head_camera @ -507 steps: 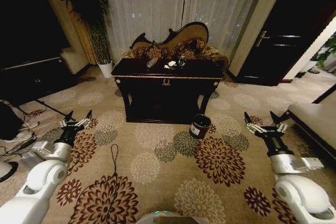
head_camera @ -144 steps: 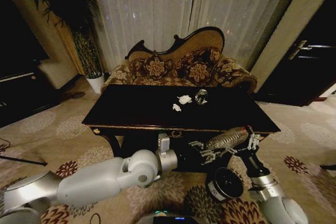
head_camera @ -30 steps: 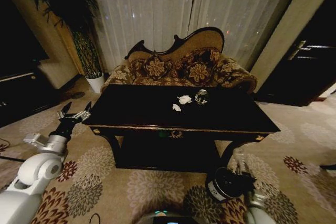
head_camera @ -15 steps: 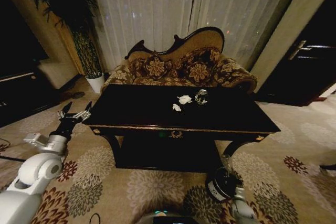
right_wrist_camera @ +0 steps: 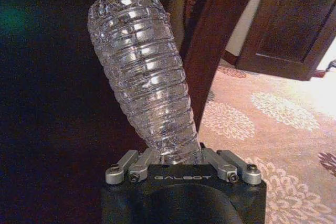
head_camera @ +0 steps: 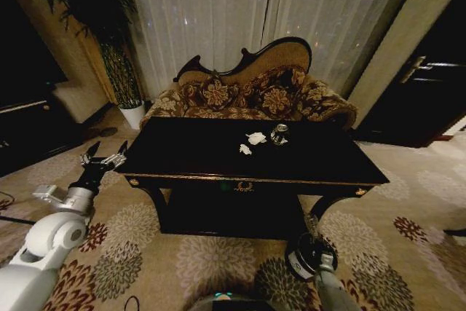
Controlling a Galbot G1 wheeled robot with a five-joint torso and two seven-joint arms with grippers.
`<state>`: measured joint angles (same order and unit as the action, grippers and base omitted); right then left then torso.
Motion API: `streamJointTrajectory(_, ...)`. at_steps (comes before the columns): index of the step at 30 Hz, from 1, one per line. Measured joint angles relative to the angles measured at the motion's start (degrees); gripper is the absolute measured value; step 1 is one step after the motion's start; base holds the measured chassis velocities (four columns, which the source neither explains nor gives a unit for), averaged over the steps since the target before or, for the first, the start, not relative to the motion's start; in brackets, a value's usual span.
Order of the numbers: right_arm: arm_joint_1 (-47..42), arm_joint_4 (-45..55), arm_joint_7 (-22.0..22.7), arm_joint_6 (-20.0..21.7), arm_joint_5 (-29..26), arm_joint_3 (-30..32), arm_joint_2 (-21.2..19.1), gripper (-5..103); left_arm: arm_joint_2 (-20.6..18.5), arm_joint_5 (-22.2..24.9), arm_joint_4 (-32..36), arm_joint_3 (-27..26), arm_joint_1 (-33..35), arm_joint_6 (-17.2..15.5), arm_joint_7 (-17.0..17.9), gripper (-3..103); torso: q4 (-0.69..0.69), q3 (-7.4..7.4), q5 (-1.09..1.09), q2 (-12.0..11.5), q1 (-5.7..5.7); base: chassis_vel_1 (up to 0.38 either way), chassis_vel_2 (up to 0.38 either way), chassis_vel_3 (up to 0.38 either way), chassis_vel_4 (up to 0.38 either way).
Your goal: Move to the front of the table and place the trash on the table into the trash bin.
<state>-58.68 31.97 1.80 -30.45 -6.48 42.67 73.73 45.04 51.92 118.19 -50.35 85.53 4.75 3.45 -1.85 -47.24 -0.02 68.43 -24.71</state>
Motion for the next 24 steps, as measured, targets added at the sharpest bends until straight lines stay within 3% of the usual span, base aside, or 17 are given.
streamJointTrajectory(4,0.48,-1.75,-0.82,-1.04,-0.56,1.03,-0.29,24,0.00,0.00,0.00,0.00,0.00,0.00,0.00,100,0.00,0.00,0.01,0.00,0.00,0.000,0.000,0.000,0.000)
streamJointTrajectory(8,0.03,-1.77,-0.94,-1.14,-0.61,1.52,-0.32,33,0.00,0.00,0.00,0.00,0.00,0.00,0.01,100,0.00,0.00,0.02,0.00,0.00,0.000,0.000,0.000,0.000)
streamJointTrajectory(16,-1.29,-1.52,-0.96,-1.23,-0.48,2.20,0.40,71,0.00,0.00,0.00,0.00,-0.01,-0.01,0.01,100,0.00,0.00,0.01,0.00,0.00,0.000,0.000,0.000,0.000)
streamJointTrajectory(18,-1.43,-1.29,-0.96,-1.23,-0.48,2.30,0.60,71,0.00,0.00,0.00,0.00,-0.01,-0.01,0.01,100,0.00,0.00,0.01,0.00,0.00,0.000,0.000,0.000,0.000)
streamJointTrajectory(20,-1.73,-0.65,-0.96,-1.23,-0.34,2.36,0.95,83,0.00,0.00,0.00,0.00,-0.01,-0.01,0.01,100,0.00,0.00,0.01,0.01,0.00,0.000,0.000,0.000,0.000)
streamJointTrajectory(24,-2.18,0.45,-0.95,-1.12,-0.31,2.62,1.32,93,-0.01,0.01,0.00,0.00,-0.01,-0.01,0.01,100,0.00,0.00,0.02,0.00,0.00,0.000,0.000,0.000,0.000)
